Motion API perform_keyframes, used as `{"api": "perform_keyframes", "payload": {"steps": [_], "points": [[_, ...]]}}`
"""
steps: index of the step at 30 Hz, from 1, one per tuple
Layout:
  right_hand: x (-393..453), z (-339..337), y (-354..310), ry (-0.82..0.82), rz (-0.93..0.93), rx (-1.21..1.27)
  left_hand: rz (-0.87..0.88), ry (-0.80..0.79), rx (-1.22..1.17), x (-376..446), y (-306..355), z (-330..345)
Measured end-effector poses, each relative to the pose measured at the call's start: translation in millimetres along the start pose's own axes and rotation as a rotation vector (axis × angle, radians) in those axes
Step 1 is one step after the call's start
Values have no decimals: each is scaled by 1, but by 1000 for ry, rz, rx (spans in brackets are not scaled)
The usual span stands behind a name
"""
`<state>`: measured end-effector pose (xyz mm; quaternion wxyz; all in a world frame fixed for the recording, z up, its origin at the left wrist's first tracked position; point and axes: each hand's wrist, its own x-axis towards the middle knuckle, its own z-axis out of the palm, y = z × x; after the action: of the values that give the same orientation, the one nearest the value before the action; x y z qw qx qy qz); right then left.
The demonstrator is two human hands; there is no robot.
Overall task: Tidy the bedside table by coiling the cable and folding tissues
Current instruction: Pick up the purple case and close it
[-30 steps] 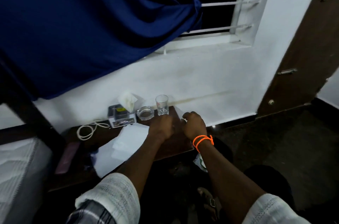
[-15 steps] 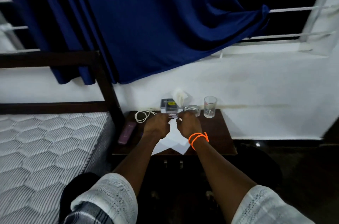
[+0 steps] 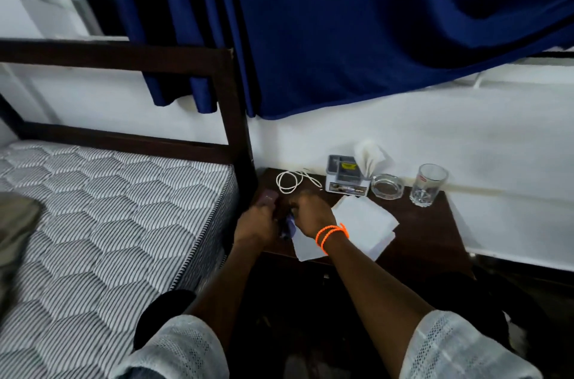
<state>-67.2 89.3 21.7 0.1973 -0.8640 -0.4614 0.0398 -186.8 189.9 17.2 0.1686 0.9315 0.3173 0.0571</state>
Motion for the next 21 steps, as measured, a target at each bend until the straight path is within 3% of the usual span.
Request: {"api": "perform_keyframes", "payload": {"steps": [9, 16, 21], "points": [[62, 32, -5, -73, -54, -6, -46, 50, 105, 39, -35, 40], [97, 53, 4, -135, -54, 61, -204, 134, 17, 69, -49, 63], [104, 64, 13, -150, -60, 89, -306, 102, -163, 79, -55, 71]]}}
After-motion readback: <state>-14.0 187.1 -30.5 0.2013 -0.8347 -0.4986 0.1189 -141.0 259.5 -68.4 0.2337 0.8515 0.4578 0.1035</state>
